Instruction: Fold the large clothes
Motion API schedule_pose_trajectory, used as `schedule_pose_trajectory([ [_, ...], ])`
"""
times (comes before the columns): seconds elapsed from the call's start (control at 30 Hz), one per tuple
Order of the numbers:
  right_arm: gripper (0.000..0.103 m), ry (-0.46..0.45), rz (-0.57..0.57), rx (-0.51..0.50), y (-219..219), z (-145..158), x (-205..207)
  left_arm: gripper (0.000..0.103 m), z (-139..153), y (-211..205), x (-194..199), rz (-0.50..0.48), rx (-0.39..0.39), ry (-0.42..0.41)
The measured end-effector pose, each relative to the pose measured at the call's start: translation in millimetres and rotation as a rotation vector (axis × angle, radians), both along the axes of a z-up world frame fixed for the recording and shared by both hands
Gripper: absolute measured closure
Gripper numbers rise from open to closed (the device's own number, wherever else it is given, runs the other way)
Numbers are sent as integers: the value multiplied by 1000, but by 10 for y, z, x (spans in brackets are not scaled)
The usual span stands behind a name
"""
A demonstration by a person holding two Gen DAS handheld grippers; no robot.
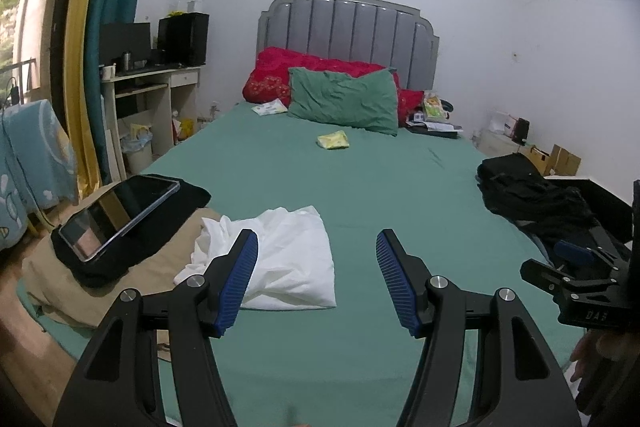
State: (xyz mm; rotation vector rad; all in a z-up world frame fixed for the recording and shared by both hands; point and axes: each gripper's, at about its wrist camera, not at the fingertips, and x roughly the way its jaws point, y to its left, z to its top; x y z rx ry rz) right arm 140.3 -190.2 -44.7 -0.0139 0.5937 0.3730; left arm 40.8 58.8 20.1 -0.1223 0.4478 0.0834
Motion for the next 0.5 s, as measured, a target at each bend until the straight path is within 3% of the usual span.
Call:
schedule_pose_trajectory([
  [0.5,4,-7,19,7,-1,2,-50,38,5,5,-27,5,-16,-2],
])
